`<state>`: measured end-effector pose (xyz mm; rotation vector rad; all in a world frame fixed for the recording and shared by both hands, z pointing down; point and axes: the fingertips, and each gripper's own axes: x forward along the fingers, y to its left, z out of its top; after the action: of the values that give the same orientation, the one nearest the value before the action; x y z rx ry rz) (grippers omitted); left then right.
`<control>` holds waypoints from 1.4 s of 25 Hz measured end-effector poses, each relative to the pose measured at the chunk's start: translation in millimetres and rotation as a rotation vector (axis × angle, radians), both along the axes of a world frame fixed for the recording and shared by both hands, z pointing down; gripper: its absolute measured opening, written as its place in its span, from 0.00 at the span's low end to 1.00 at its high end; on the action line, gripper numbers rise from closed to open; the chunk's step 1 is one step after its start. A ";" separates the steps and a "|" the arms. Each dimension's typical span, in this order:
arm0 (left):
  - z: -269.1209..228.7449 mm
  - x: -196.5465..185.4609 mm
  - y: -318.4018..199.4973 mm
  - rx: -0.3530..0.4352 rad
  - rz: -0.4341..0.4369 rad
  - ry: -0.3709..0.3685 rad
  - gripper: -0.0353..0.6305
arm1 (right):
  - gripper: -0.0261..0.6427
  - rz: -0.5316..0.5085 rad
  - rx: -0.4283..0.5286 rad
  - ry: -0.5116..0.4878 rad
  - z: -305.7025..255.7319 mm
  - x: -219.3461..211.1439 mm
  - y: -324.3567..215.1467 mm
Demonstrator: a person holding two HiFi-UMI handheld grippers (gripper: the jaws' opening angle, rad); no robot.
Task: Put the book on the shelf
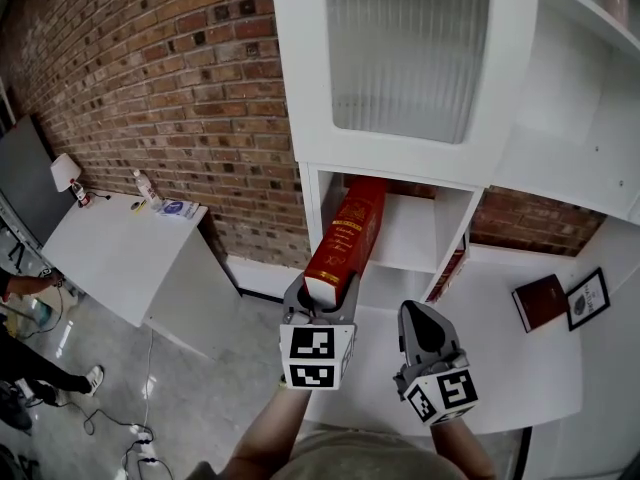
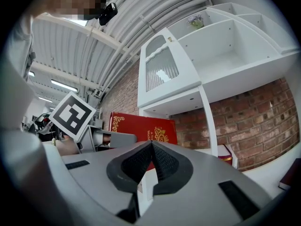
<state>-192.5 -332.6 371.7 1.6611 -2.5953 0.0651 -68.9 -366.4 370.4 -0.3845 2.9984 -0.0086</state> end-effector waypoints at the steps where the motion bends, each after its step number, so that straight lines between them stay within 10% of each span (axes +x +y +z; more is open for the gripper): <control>1: 0.7 -1.2 -3.1 -0.002 -0.001 -0.001 0.41 | 0.05 0.001 0.000 0.000 0.1 0.2 -1.6; 35: 3.1 -35.8 -91.1 -0.034 -0.031 0.003 0.41 | 0.05 0.017 -0.004 -0.001 1.8 5.4 -43.0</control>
<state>-228.2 -423.7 374.8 1.6085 -2.6021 0.1041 -63.5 -409.4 372.2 -0.4098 2.9941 -0.0136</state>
